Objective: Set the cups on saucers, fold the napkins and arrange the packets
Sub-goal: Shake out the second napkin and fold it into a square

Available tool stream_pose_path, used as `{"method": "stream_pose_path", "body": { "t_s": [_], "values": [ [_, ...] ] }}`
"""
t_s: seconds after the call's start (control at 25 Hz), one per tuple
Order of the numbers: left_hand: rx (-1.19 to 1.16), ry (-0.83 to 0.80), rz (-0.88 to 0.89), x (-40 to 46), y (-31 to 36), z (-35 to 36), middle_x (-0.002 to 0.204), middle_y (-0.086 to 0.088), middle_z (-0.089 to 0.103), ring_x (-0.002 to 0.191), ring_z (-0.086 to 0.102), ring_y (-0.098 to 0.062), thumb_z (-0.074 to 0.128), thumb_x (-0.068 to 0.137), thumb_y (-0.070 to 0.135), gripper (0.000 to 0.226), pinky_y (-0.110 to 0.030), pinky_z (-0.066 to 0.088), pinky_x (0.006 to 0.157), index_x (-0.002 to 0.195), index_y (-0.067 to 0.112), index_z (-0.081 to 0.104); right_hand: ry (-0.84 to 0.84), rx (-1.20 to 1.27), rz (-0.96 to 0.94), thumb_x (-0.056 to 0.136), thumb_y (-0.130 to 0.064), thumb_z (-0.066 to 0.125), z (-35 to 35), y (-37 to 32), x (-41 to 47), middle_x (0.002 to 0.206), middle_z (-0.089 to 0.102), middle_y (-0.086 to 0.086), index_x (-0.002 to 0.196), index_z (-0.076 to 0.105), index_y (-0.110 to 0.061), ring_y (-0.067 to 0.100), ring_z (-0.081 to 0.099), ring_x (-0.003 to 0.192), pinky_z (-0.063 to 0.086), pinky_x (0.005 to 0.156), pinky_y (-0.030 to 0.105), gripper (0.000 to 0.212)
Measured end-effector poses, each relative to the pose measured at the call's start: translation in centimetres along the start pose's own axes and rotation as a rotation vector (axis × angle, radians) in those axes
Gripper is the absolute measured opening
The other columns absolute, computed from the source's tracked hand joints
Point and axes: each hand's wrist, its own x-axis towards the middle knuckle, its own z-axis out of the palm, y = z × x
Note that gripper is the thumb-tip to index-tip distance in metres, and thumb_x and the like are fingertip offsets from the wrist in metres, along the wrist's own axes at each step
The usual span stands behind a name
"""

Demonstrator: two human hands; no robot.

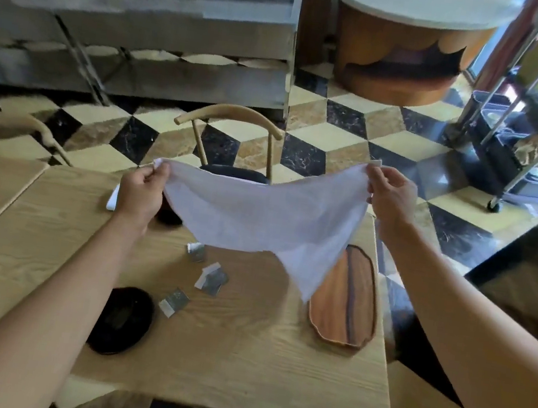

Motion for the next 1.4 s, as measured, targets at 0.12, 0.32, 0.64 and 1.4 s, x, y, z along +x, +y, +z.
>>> {"method": "stream_pose_path", "body": {
  "t_s": [0.12,0.32,0.64,1.4],
  "values": [
    [-0.064,0.066,0.114,4.4,6.0,-0.6,0.065,0.004,0.054,0.062,0.048,-0.011,0.064,0.093,0.044,0.036,-0.028,0.042,0.061,0.069,0.019,0.062,0.016,0.038,-0.141,0.095,-0.031,0.07,1.1,-6.5,3.2,0.079,0.062,0.001,0.091,0.076,-0.019,0.016,0.052,0.074,0.043,0.069,0.034,0.014],
    [-0.207,0.05,0.254,7.3,13.5,-2.0,0.09,-0.006,0.073,0.089,0.07,-0.026,0.072,0.079,0.059,0.03,-0.04,0.054,0.081,0.078,0.029,0.076,-0.048,0.078,-0.319,0.1,-0.029,0.064,0.8,-13.0,4.5,0.083,0.068,0.0,0.092,0.074,-0.02,0.007,0.062,0.069,0.052,0.065,0.021,0.016],
    [-0.115,-0.222,0.219,-0.9,2.1,-3.2,0.089,0.001,0.077,0.087,0.071,-0.019,0.068,0.087,0.06,0.043,-0.034,0.058,0.078,0.098,0.019,0.076,-0.102,0.106,-0.165,0.101,-0.02,0.059,-5.3,-3.0,-1.0,0.071,0.06,-0.002,0.081,0.071,-0.016,0.012,0.055,0.066,0.046,0.06,0.024,0.024],
    [0.379,-0.402,-0.2,-14.7,-20.5,-3.0,0.052,0.013,0.044,0.05,0.039,-0.003,0.047,0.093,0.057,0.038,-0.033,0.029,0.053,0.063,0.034,0.054,-0.166,-0.512,0.393,0.103,-0.031,0.057,-10.3,20.8,-13.8,0.071,0.063,0.003,0.08,0.068,-0.016,0.019,0.054,0.066,0.039,0.059,0.034,0.03]
  ]
}}
